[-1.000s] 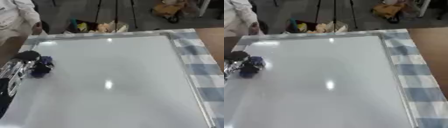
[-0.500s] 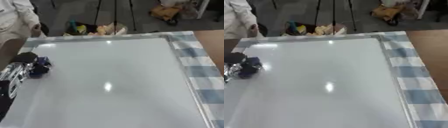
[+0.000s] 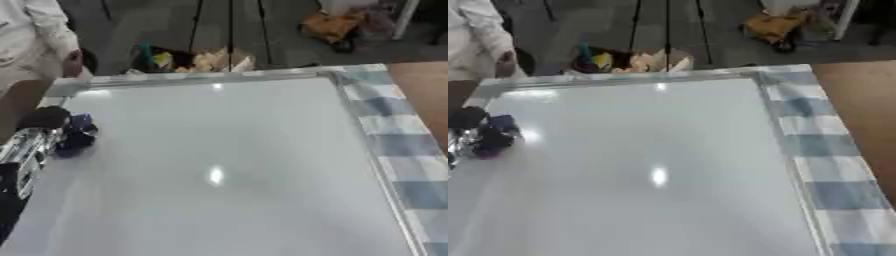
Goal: Wipe the whiteboard clean with a brush.
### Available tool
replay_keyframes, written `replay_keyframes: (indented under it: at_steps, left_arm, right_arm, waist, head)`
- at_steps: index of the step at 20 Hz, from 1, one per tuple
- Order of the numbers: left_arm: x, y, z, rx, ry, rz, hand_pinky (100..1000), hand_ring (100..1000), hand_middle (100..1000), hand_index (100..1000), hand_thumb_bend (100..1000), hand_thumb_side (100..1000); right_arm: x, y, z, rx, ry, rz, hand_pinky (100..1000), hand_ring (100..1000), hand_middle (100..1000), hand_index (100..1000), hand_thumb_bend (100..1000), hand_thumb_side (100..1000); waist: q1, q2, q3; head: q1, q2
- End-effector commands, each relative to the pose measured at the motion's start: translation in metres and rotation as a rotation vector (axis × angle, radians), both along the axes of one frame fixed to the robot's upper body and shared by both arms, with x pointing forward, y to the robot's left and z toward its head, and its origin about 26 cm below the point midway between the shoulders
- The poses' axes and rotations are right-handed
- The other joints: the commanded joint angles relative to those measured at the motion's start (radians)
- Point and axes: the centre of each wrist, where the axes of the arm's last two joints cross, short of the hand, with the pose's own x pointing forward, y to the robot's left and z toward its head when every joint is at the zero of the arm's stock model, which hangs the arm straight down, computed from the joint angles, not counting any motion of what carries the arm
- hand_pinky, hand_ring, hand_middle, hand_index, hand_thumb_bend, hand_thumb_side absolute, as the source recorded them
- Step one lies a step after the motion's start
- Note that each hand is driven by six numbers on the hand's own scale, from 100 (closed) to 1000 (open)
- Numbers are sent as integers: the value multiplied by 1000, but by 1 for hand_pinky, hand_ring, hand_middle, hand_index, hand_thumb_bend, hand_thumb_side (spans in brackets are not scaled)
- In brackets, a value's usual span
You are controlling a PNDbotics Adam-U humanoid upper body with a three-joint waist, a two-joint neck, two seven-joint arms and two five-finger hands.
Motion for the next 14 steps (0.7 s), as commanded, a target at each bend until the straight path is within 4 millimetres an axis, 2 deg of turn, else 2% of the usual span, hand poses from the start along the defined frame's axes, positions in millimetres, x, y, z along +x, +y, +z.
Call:
replay_keyframes:
  at_steps: [1,5,14]
  left_arm:
    - [0,8,3,-9,1,17,375,495,392,367,100,756]
    - [0,5,4,-42,6,-12,356,479,364,363,100,727]
    - [-1,-1,8,-90,5,-66,302,398,244,257,100,678]
  right_arm:
    - [-5,-1,10,-9,-36,1,826,844,759,842,100,993]
    - [-5,-1,10,-8,-36,-1,825,844,758,841,100,992]
    - [-5,0,10,-6,-37,-1,826,845,757,840,100,991]
  waist:
    - [-4,-17,0]
    - [-5,-18,5]
    - [-4,-15,6]
  head:
    - [2,-12]
    - [1,-10]
    - [0,-7]
